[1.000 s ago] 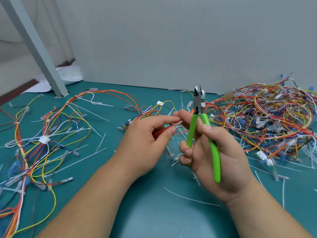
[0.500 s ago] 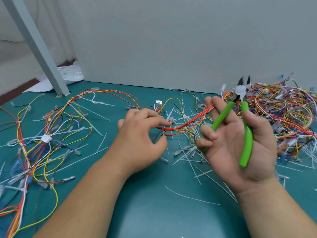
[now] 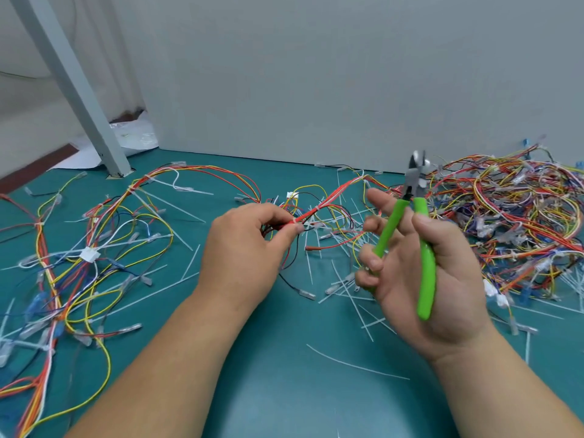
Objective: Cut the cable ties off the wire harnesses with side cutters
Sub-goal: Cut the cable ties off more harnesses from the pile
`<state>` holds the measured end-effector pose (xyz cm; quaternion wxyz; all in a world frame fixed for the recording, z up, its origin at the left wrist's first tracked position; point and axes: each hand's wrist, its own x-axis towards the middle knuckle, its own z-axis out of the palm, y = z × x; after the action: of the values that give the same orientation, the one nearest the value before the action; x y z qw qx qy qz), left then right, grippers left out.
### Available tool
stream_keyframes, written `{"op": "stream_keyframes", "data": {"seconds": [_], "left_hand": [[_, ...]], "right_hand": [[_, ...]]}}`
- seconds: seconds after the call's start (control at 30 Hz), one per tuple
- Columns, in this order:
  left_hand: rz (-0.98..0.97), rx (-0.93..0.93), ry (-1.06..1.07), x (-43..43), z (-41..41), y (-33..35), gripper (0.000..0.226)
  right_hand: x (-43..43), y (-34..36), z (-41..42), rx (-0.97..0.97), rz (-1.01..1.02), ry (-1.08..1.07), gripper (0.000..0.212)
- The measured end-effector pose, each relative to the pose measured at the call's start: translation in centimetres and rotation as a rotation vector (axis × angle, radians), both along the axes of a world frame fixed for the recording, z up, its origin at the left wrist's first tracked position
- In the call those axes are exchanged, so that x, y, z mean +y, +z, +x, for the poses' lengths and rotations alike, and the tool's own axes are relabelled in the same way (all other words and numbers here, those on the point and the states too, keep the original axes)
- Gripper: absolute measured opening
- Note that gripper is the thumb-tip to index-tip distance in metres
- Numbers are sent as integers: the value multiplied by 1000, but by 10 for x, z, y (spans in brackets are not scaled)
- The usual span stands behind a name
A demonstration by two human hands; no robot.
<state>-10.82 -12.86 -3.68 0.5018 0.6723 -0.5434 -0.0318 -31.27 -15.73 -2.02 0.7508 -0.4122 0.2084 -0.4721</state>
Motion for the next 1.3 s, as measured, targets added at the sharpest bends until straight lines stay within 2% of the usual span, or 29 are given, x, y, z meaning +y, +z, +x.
{"op": "stream_keyframes", "data": {"seconds": [0.2,0.33,0.43,0.53,0.63,0.7,0.77,0.97,1.13,1.2,1.3], "left_hand": [[-58,-29,-29,0,-3,1,8],[-66,-88,-94,1,-6,1,12],[-63,-65,-136,3,-9,1,24],[-77,13,-114,2,-10,3,25],[-98,71,22,-1,-4,4,19],[-22,121,87,-3,3,2,25],[80,134,116,-4,8,-1,32],[267,191,33,-5,2,-6,21],[264,171,-9,-5,2,-7,31],[303,171,-22,-5,3,-9,34],[333,168,-31,-5,3,-10,15]], "right_hand": [[16,-8,13,236,-127,252,61],[22,-9,18,224,-117,260,58],[20,-9,17,185,-51,204,63],[18,-8,15,122,-7,168,71],[12,-6,11,11,26,152,76],[8,-3,7,-86,39,176,88],[4,-1,2,-188,59,211,87],[-4,-1,-7,-408,114,322,73],[-4,-2,-8,-499,168,352,86],[-5,-4,-10,-519,170,347,84],[-5,-4,-12,-538,168,326,83]]}}
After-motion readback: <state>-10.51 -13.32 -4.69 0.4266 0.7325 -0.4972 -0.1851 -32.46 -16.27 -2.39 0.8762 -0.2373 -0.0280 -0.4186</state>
